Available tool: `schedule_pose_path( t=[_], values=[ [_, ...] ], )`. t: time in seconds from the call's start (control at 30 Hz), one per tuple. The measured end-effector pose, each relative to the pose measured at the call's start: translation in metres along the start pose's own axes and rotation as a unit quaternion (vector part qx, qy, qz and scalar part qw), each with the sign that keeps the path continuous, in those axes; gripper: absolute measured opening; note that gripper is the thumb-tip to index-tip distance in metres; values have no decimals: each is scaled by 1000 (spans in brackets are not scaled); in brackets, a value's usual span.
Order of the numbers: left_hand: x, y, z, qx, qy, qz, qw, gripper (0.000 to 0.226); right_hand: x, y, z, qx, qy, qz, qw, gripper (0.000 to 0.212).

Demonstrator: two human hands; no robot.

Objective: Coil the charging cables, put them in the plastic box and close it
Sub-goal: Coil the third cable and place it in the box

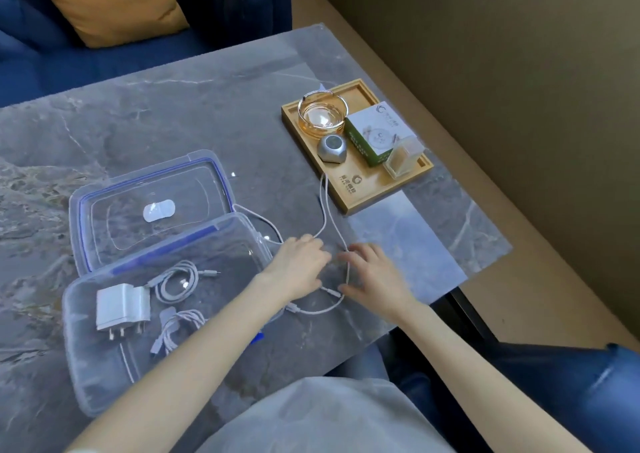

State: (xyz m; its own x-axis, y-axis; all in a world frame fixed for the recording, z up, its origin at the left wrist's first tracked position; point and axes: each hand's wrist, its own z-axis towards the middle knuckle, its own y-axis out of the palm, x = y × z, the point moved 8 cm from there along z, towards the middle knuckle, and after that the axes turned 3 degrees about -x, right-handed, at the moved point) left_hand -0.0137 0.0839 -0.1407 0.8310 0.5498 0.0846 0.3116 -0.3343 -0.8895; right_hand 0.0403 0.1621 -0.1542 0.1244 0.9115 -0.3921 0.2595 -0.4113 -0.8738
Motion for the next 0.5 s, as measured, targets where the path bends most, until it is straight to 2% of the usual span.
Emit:
schedule_pose_path(
  t=[0.1,0.27,0.4,0.5],
  values=[
    [17,14,6,-43,28,35,998,29,3,13,-1,-34,-17,-10,999,41],
    [22,28,16,-58,20,49,997,24,8,20,-3,-28,-25,17,999,19],
    [25,32,18,-57,30,54,996,22,12,27,-3,-63,0,41,997,20],
    [21,30,17,-47,27,26,998,21,20,29,-1,-77,75,100,989,22]
  ],
)
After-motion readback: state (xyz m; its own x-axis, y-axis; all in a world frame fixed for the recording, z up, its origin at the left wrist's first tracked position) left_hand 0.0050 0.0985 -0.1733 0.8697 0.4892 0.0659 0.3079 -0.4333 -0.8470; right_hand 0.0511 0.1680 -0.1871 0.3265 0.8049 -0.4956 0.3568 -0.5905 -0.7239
